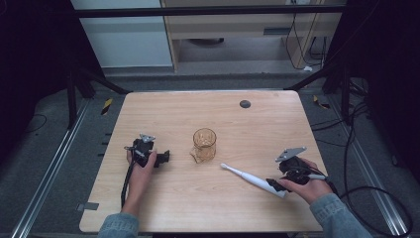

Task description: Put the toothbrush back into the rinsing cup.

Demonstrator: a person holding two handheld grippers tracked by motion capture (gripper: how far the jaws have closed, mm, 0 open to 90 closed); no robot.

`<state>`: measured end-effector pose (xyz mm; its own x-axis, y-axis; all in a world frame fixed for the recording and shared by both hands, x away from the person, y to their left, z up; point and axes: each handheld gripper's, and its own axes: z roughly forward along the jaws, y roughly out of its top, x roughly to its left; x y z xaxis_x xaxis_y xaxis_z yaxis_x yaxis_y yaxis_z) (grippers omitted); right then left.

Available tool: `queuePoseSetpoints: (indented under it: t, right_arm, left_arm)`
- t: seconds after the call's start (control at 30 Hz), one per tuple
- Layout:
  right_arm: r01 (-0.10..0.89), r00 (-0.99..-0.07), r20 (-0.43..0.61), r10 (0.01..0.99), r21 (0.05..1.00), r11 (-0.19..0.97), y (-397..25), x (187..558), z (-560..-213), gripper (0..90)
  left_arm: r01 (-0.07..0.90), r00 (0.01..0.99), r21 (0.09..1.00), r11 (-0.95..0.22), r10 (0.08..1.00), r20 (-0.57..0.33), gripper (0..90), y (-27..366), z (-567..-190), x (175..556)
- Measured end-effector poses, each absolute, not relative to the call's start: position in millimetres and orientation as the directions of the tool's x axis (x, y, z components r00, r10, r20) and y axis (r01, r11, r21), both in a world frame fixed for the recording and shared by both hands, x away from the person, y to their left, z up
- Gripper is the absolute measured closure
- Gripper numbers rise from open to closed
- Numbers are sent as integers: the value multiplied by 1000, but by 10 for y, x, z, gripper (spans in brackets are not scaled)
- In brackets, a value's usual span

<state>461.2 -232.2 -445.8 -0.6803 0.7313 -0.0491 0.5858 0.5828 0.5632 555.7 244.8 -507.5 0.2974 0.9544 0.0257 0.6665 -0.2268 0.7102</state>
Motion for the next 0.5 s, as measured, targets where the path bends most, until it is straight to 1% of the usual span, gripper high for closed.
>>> queuePoseSetpoints:
  t: [0.13,0.27,0.5]
  right_arm:
    - [587,-687,-44,725,554,590,-2275,4642,-4458,203]
    - [572,-715,-46,697,535,622,-2152,4679,-4452,184]
    - [557,-734,-51,677,525,643,-2012,4733,-4444,196]
  left_arm:
    - [665,303,711,-229,953,24,0,2458,-5076,5530]
    - [663,307,712,-231,952,23,0,2464,-5077,5521]
    - [663,307,712,-232,951,24,0,2464,-5077,5521]
